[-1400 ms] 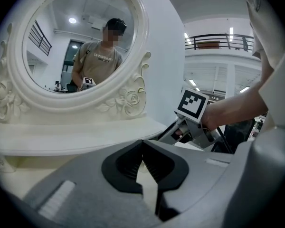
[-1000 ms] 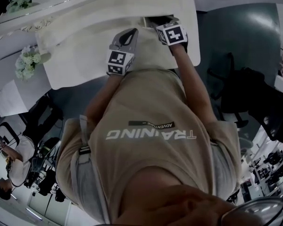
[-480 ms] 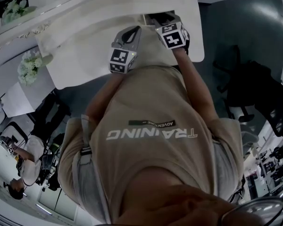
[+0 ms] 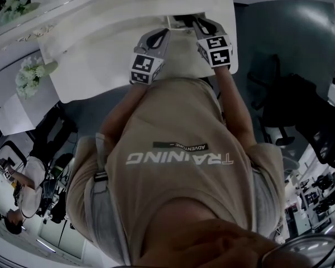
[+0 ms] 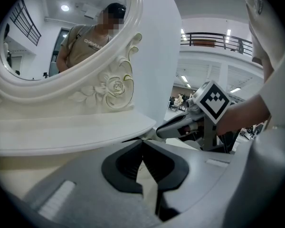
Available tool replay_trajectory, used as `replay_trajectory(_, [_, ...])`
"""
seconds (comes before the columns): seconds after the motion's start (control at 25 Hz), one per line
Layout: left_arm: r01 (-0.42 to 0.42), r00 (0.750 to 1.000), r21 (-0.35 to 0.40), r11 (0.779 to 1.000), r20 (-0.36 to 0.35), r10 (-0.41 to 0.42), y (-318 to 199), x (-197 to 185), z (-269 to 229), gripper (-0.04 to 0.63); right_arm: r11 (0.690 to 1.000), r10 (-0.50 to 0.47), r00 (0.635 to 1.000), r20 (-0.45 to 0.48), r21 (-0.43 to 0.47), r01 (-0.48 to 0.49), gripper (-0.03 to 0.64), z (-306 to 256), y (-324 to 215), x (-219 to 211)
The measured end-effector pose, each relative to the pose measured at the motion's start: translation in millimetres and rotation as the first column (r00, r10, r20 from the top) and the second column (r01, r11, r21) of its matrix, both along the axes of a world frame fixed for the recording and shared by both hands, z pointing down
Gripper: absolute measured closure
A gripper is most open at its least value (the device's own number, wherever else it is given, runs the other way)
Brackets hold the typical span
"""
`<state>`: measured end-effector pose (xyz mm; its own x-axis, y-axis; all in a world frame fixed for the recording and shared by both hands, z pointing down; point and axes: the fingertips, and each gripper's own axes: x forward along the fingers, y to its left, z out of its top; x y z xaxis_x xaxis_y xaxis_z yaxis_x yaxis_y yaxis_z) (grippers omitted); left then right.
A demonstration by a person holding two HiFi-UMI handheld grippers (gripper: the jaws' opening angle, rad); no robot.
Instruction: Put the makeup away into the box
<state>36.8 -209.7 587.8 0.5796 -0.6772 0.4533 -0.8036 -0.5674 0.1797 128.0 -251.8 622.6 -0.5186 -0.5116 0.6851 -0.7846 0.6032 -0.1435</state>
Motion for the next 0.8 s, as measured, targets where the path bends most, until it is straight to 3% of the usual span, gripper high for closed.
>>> replay_trajectory(0.08, [-0.008, 1.0, -0.008, 1.0, -0.003, 0.008, -1, 5, 0, 0.588, 1.0, -0.002, 1.0, 0.018, 0.013, 0.001, 0.612, -4, 1, 6])
replay_trajectory(0.6, [-0.05, 0.998, -0.077, 0.996, 0.024, 0.052, 0, 16, 35, 0.588, 1.0, 0.026, 1.0, 0.003, 0.013, -0.026, 0.612, 9, 7, 55])
replay_trajectory(0.8, [-0.065, 0.996, -0.111, 0.992, 0.048, 0.071, 7, 12, 53, 0.588, 0.999, 0.035, 0.999, -0.017, -0.027, -0.036, 0.612, 27, 14, 65])
